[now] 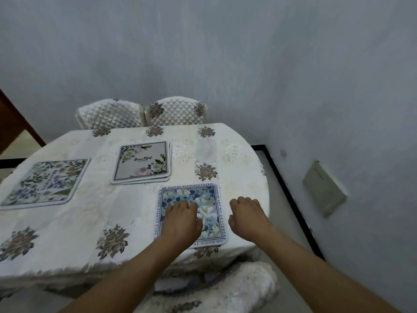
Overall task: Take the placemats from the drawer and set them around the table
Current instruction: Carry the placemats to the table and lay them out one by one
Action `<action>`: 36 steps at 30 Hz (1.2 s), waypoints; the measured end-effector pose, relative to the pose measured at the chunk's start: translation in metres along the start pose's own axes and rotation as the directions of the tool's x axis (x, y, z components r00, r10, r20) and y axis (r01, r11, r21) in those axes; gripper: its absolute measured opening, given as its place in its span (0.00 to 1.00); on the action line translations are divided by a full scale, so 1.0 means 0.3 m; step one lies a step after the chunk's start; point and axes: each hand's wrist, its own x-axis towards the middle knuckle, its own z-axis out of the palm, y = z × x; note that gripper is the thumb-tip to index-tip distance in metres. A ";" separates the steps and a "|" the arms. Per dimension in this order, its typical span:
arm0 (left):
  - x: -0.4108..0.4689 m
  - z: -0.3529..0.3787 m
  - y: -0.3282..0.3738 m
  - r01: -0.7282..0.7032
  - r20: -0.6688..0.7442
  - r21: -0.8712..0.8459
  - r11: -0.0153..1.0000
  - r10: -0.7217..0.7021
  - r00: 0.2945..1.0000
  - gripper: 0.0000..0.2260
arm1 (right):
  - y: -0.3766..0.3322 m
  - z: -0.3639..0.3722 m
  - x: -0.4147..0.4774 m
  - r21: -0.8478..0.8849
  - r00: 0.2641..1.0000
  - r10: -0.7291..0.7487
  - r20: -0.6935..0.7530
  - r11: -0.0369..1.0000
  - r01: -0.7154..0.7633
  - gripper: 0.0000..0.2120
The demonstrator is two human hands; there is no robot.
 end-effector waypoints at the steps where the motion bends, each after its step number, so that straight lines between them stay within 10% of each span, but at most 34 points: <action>1: 0.004 0.000 0.027 -0.006 0.013 -0.008 1.000 0.006 1.000 0.17 | 0.019 -0.007 -0.024 0.013 1.000 0.021 -0.001 1.000 -0.021 0.11; 24: 0.639 0.048 1.107 0.017 0.055 0.042 0.999 -0.020 0.998 0.15 | 1.229 -0.099 0.006 0.112 0.992 0.016 0.125 0.993 -0.030 0.15; 36: 1.198 0.078 1.188 0.082 0.092 0.044 0.996 -0.086 0.992 0.16 | 1.612 -0.084 0.452 0.103 0.993 -0.042 0.106 0.994 0.031 0.13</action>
